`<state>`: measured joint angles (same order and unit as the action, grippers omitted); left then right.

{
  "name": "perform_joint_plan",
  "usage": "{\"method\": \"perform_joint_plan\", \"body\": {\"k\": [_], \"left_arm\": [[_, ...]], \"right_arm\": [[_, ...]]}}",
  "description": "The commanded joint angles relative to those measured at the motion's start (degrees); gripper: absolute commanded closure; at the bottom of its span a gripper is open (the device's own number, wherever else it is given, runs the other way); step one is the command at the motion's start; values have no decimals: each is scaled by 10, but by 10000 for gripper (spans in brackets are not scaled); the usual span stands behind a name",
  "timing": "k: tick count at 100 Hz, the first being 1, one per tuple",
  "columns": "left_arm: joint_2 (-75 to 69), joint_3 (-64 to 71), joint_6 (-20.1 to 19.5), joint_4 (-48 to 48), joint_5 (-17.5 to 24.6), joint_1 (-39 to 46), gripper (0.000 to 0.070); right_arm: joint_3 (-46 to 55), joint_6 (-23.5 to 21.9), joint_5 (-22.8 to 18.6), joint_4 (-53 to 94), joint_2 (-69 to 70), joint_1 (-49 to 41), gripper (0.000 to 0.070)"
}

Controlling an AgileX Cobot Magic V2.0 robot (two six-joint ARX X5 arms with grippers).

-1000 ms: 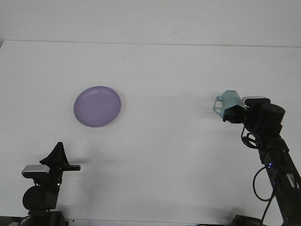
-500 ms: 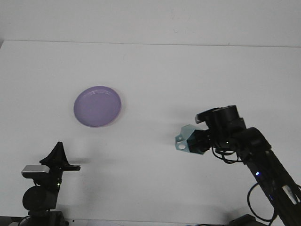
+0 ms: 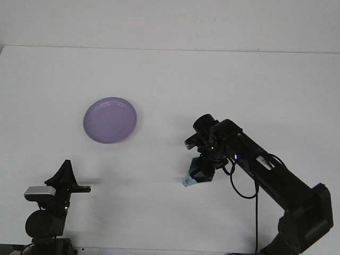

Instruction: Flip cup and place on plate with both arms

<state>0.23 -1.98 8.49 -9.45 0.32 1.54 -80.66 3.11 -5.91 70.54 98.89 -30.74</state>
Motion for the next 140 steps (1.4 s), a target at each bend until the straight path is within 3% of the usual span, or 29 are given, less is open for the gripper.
{"method": "perform_joint_plan", "body": {"k": [1, 28, 32, 40, 45, 78, 89, 103, 120, 140], "left_arm": [[0, 8, 2, -7, 1, 0, 688], [0, 8, 2, -7, 1, 0, 688], [0, 8, 2, -7, 1, 0, 688], [0, 8, 2, -7, 1, 0, 688], [0, 8, 2, -7, 1, 0, 688], [0, 7, 9, -8, 71, -1, 688], [1, -1, 33, -8, 82, -1, 688], [9, -23, 49, -6, 128, -1, 688], [57, -68, 61, 7, 167, -9, 688], [163, -138, 61, 5, 196, -43, 688]], "right_arm": [[-15, 13, -1, 6, 21, -4, 694], [-15, 21, -13, -3, 35, -4, 670], [-15, 28, -16, -2, 35, -4, 593], [-17, 30, -16, 0, 34, -3, 361], [-19, 34, -16, 2, 30, 0, 305], [-45, 44, -39, -21, -95, 53, 279], [-45, 44, -65, -35, -157, 91, 278], [-31, 44, -106, -72, -239, 152, 278], [64, 44, -110, -191, -364, 223, 279], [252, 26, -110, -352, -510, 280, 280]]}}
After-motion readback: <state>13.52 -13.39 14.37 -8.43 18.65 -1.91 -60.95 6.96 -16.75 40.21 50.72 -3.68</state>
